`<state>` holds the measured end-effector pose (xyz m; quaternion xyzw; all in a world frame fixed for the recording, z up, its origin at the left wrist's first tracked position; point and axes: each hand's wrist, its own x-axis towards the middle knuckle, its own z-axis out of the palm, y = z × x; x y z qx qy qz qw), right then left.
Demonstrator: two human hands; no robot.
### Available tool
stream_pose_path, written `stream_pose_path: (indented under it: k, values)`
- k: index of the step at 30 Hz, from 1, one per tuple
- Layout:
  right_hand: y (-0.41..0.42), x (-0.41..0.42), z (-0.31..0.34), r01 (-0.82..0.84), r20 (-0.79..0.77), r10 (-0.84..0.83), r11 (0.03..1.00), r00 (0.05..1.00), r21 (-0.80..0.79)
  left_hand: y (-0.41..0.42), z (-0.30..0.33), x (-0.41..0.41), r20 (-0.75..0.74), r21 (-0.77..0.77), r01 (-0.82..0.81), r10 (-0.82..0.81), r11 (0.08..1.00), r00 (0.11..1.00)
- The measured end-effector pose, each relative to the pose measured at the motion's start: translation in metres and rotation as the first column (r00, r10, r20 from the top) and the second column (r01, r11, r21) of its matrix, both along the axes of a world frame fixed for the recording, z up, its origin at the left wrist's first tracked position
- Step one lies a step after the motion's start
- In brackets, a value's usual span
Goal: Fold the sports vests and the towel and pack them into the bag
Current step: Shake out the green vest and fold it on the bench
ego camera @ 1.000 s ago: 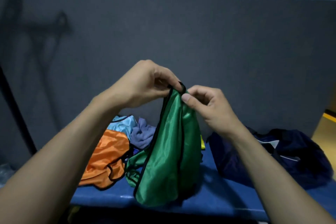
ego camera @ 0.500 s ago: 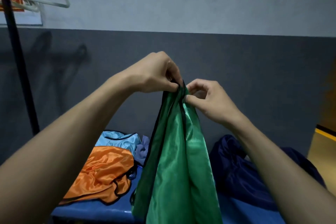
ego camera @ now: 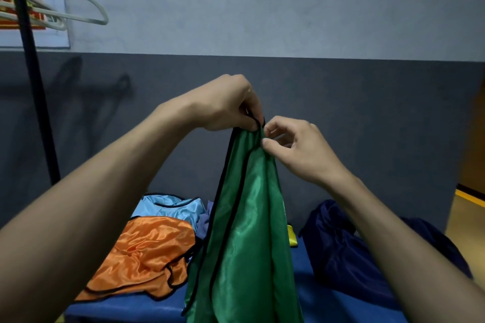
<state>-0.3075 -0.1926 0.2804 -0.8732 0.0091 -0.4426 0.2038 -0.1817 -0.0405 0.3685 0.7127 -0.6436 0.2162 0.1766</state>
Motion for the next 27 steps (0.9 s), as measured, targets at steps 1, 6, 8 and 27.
stream_pose_path:
  k: [1, 6, 8, 27]
  values:
    - [-0.002, 0.001, -0.001, -0.004, -0.023, 0.004, 1.0, 1.0, 0.021, 0.001, -0.001, 0.003, -0.01, 0.003, 0.01, -0.01, 1.0, 1.0]
    - [-0.004, 0.017, -0.01, -0.108, -0.074, 0.121, 0.981, 0.99, 0.162, 0.001, -0.01, 0.014, -0.121, 0.049, 0.089, -0.083, 0.995, 0.989]
    - [-0.004, 0.027, -0.015, -0.155, -0.054, 0.174, 0.954, 0.983, 0.255, 0.0, -0.015, 0.021, -0.171, 0.053, 0.106, -0.096, 0.993, 0.981]
    - [-0.006, 0.059, -0.03, -0.094, -0.068, 0.122, 0.94, 0.99, 0.328, -0.004, -0.043, 0.047, -0.206, 0.044, 0.06, -0.05, 0.997, 0.977]
